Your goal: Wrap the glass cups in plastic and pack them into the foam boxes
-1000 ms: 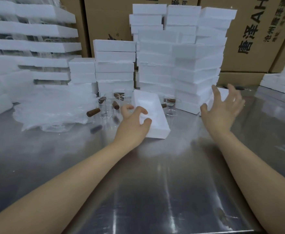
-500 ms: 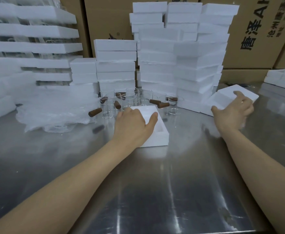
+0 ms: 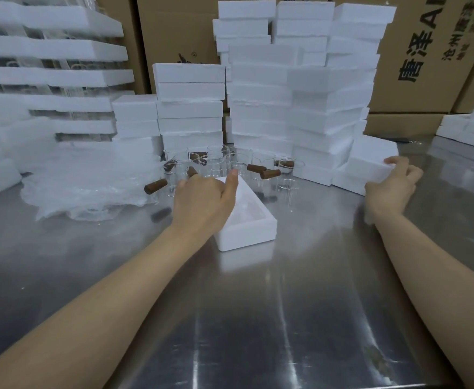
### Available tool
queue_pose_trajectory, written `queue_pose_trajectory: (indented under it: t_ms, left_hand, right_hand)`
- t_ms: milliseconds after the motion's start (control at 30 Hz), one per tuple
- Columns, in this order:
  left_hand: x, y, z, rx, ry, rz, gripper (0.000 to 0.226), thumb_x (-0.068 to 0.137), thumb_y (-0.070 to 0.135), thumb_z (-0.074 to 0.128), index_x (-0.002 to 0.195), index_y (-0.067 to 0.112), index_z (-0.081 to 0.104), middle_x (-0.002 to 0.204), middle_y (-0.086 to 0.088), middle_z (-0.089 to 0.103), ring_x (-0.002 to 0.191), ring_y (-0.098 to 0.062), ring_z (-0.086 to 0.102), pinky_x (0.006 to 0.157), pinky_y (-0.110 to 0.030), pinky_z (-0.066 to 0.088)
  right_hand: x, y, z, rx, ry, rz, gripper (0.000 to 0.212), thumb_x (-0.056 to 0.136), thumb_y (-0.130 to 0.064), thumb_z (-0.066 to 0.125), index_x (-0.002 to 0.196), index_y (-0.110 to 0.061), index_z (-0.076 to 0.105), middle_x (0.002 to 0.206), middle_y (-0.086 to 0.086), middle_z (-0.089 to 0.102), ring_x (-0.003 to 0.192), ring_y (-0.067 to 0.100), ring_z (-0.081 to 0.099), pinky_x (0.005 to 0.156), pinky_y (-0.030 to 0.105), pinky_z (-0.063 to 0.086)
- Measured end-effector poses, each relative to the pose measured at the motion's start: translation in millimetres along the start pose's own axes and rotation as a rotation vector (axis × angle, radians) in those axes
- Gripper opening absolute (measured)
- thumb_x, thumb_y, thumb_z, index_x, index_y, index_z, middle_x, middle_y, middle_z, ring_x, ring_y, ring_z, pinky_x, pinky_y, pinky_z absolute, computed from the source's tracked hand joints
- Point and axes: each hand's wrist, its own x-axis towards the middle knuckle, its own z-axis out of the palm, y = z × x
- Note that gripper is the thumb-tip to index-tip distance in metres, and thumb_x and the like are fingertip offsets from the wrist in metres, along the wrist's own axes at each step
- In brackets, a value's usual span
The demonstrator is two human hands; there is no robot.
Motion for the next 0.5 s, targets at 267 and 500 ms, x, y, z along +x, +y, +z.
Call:
queue_pose_trajectory:
  t_ms: [267, 500]
  left_hand:
    - [2, -2, 4, -0.059, 0.008, -0.011, 0.079, 0.100, 0.048, 0.013, 0.067, 0.006, 0.071, 0.069, -0.010, 0.068, 0.074, -0.025, 0.059, 0.081, -0.036, 0.039]
    - [12, -17, 5, -0.600, 0.101, -0.389, 0.065, 0.097, 0.037, 0.030, 0.043, 0.017, 0.060, 0.051, 0.002, 0.057, 0.054, -0.014, 0.053, 0.063, -0.029, 0.039]
  right_hand:
    - [-3, -11, -7, 0.047, 0.209, -0.022, 0.049, 0.090, -0.024, 0.059, 0.132, -0.009, 0.040, 0.142, 0.011, 0.031, 0.117, 0.028, 0.047, 0.086, 0.041, 0.044]
    - [-4, -55, -33, 0.739, 0.658, -0.198, 0.050, 0.098, -0.032, 0.044, 0.131, 0.004, 0.033, 0.129, 0.003, 0.042, 0.118, 0.004, 0.045, 0.095, 0.006, 0.030]
